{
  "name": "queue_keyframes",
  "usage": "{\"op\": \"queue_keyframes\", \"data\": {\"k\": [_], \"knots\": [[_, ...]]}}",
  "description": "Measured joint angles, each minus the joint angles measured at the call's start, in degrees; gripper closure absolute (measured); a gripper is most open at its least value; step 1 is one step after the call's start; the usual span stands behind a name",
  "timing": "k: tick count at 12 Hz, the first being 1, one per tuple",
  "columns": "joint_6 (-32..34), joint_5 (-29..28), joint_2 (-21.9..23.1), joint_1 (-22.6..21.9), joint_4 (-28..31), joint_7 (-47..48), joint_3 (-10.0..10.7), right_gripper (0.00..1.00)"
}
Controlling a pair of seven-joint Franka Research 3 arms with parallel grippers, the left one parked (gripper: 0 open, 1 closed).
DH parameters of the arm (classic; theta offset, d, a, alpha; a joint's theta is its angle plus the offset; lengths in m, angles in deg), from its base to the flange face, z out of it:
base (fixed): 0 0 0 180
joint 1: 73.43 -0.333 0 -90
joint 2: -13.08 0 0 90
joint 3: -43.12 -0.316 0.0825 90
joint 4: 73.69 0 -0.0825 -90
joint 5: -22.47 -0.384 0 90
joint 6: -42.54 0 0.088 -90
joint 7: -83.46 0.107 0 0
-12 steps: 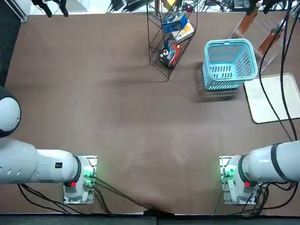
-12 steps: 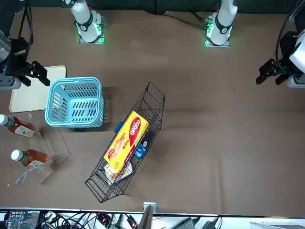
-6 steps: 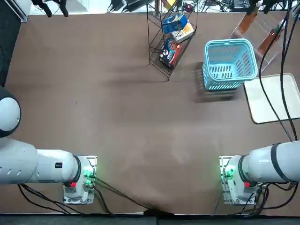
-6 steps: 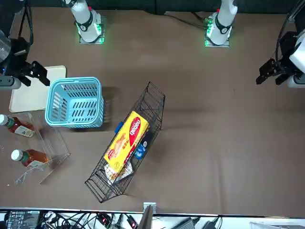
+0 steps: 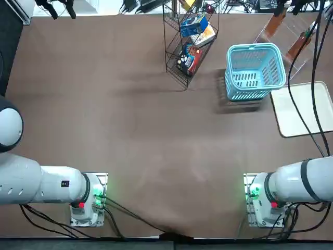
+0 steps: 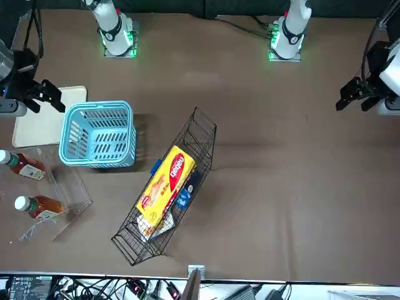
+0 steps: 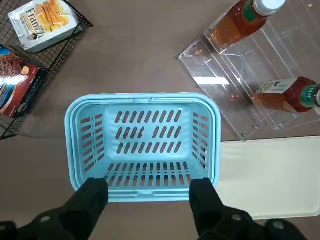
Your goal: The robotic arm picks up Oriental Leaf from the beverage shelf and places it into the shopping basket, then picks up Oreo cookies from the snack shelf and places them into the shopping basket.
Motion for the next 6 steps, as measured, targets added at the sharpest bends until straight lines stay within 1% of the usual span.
{"op": "queue_keyframes", "data": {"k": [6], "knots": [[0.0, 0.0, 0.0, 0.0, -0.5, -0.8, 0.0, 0.00]]}}
